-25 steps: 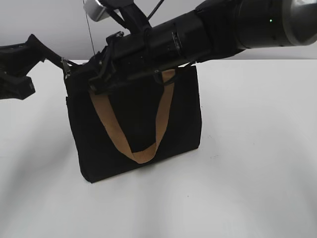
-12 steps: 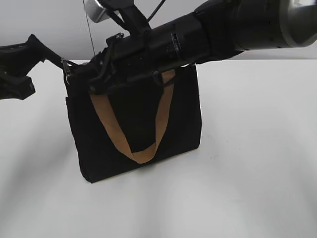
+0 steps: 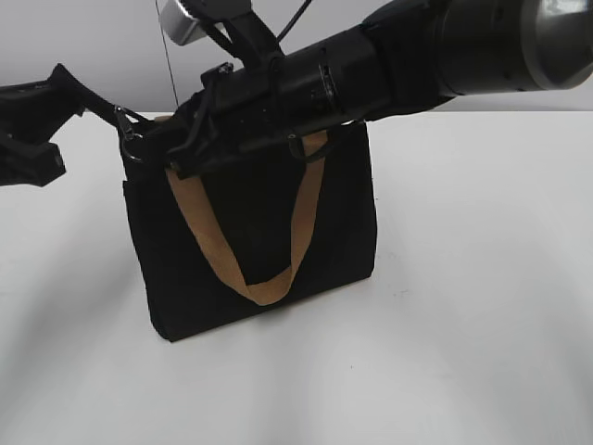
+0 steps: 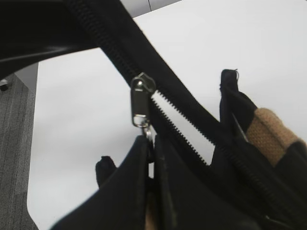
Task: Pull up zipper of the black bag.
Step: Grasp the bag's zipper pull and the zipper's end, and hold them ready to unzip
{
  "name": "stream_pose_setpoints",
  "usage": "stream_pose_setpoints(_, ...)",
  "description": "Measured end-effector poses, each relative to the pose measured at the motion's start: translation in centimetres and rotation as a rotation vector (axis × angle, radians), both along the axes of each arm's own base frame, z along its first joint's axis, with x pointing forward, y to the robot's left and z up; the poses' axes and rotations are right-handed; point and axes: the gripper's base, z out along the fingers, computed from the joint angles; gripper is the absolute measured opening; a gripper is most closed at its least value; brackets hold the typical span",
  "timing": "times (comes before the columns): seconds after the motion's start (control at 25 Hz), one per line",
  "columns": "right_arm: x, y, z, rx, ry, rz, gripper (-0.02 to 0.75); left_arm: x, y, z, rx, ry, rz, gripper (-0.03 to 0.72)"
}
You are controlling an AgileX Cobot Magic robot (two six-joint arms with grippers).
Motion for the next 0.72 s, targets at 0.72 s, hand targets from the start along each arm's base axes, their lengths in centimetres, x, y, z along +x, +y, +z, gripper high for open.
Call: stream_pose_setpoints(0.72, -1.0, -0.6, 1.4, 0.007, 0.121, 0.024, -0.001, -0.4, 0.3, -2.4, 0.183, 0.209, -0.003, 0.021)
